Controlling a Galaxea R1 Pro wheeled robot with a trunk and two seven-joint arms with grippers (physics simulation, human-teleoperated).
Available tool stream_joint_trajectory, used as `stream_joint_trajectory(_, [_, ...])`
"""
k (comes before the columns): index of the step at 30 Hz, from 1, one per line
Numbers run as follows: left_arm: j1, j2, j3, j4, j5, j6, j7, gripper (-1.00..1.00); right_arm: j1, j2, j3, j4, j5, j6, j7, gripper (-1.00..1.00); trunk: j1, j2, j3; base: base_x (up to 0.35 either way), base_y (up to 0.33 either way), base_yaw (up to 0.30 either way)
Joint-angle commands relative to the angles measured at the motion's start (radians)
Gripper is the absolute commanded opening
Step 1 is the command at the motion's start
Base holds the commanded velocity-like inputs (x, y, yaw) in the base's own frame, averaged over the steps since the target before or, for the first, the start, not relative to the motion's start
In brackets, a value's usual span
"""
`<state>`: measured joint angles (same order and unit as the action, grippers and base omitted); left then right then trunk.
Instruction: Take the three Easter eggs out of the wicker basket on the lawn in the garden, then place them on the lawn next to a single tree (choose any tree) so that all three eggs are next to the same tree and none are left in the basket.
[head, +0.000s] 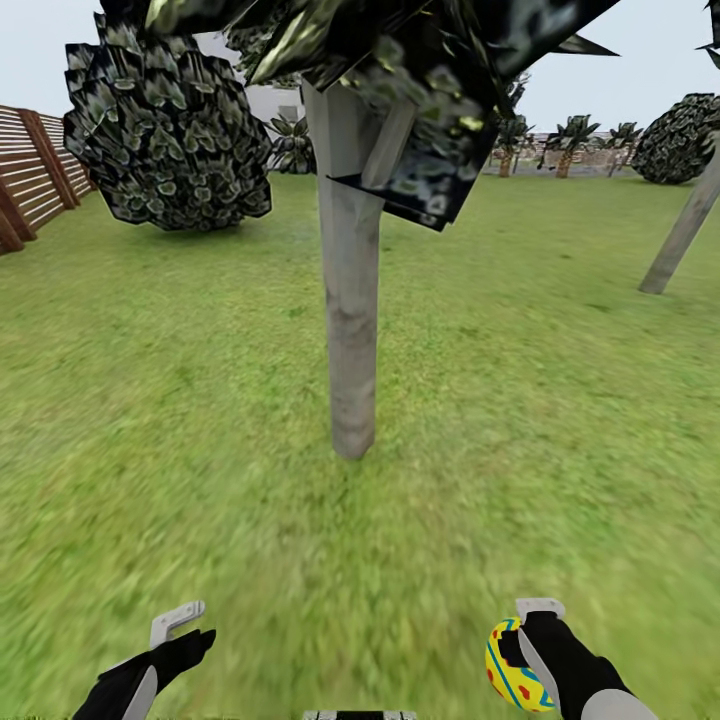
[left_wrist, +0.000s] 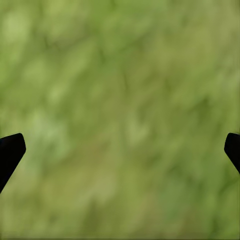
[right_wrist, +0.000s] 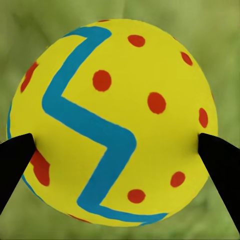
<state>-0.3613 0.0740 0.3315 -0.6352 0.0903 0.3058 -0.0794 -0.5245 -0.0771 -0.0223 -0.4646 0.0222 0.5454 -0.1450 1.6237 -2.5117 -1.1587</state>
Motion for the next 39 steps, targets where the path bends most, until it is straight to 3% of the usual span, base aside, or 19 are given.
stream_joint_trajectory(1, [0.000,0.000,0.004,-0.001,0.009,0.007,-0.003,1.00,0.000,0.000,-0.002,-0.002,0.002,0.005,-0.001,-1.00,0.000,-0.001,-0.005,0.000,0.000,0.000])
stream_joint_trajectory(24, [0.000,-0.016,0.003,0.000,0.008,0.007,0.001,1.00,0.000,0.005,-0.002,-0.001,0.004,-0.012,-0.002,-1.00,0.011,-0.006,-0.094,0.000,0.000,0.000])
stream_joint_trajectory(35, [-0.001,-0.016,0.004,-0.001,0.008,0.004,0.001,1.00,0.000,0.005,-0.002,0.000,0.005,-0.015,-0.002,-1.00,0.011,-0.006,-0.098,0.000,0.000,0.000])
stream_joint_trajectory(36, [-0.001,-0.016,0.004,-0.001,0.008,0.004,0.001,1.00,0.000,0.005,-0.002,0.000,0.005,-0.016,-0.002,1.00,0.011,-0.006,-0.098,0.000,0.000,0.000])
stream_joint_trajectory(39, [0.000,-0.016,0.004,-0.001,0.008,0.004,0.001,1.00,0.000,0.005,-0.002,0.000,0.005,-0.016,-0.002,1.00,0.011,-0.006,-0.098,0.000,0.000,0.000])
